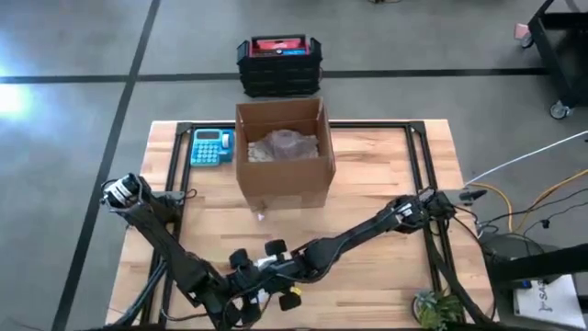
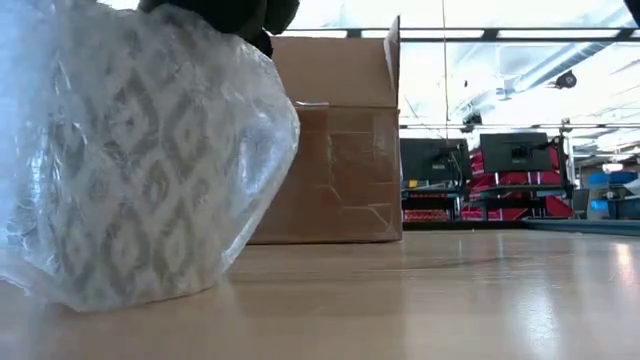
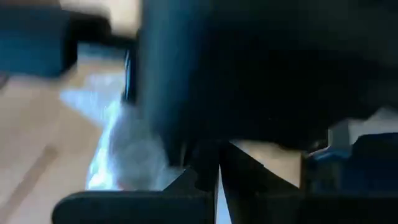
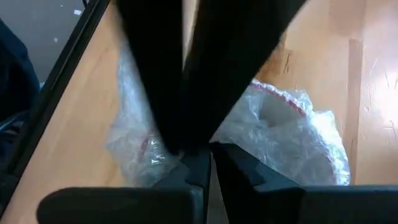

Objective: Wrap mug
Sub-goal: Wrap the gray mug with transparent bubble wrap

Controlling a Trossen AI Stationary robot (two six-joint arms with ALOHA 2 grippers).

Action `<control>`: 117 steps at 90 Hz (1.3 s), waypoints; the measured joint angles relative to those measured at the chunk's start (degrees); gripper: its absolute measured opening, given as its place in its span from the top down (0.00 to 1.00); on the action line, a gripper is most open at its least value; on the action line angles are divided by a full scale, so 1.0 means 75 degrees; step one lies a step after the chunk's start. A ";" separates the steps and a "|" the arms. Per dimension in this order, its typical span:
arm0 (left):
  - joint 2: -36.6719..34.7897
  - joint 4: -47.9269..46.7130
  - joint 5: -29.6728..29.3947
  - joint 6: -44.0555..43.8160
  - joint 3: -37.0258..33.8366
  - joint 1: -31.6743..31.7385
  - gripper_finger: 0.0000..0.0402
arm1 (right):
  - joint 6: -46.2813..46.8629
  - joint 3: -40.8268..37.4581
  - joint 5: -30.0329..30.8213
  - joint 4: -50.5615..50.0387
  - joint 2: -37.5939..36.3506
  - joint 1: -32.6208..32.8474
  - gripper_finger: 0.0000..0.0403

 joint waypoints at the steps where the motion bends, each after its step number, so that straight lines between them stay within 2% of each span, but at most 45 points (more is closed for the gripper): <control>1: 0.0000 0.0005 -0.0019 0.0053 0.0003 0.0011 1.00 | -0.0004 0.0029 0.0000 -0.0009 0.0000 0.0000 0.97; 10: 0.0003 -0.0049 -0.0306 0.0428 -0.0023 0.0074 1.00 | -0.0071 0.0167 0.0017 -0.0080 0.0009 -0.0004 0.97; 18: 0.0003 -0.0064 -0.0531 0.0293 -0.0192 0.0073 1.00 | -0.0078 0.0164 -0.0008 -0.0077 0.0009 -0.0016 0.97; 38: 0.0003 0.0522 -0.0227 -0.0207 -0.0948 0.0065 1.00 | -0.0304 0.0164 0.0017 -0.0089 -0.0118 0.0041 0.97; 53: -0.0018 0.1531 -0.0233 -0.0229 -0.1547 0.0074 1.00 | -0.0532 0.0578 -0.0041 -0.0810 -0.0325 0.0055 0.97; 73: -0.0026 0.1637 -0.0143 -0.0164 -0.1587 0.0086 1.00 | -0.0627 0.1025 0.0287 -0.1146 -0.0841 -0.0099 0.97; 100: -0.0032 0.1638 -0.0152 0.0006 -0.1573 0.0065 1.00 | -0.0384 0.0842 0.0414 -0.1191 0.0102 -0.0315 0.97; 117: -0.0048 0.1704 -0.0164 -0.0084 -0.1573 0.0051 1.00 | -0.0301 0.0872 0.0069 -0.1246 0.0578 -0.0288 0.97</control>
